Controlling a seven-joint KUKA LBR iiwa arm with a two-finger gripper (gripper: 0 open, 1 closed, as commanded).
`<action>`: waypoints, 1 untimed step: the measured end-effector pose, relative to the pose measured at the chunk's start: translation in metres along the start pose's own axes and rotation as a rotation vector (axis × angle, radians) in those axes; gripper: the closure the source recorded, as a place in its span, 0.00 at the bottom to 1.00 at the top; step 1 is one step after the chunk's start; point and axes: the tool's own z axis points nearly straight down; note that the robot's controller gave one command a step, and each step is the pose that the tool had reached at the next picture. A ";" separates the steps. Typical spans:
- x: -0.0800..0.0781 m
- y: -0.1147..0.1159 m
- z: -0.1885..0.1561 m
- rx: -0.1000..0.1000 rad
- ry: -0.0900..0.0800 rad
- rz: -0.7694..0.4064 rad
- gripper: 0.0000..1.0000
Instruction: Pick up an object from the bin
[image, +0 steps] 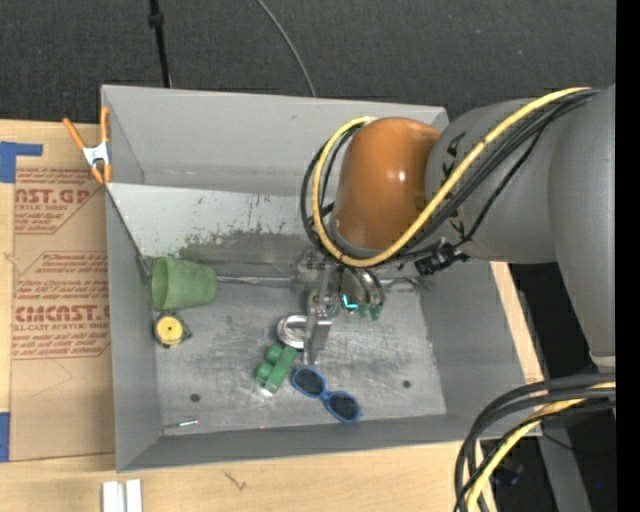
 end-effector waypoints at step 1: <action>0.062 0.030 0.084 0.002 -0.017 -0.398 0.00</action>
Offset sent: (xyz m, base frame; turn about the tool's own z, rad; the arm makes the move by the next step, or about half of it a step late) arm -0.0651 0.0295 -0.0860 -0.3989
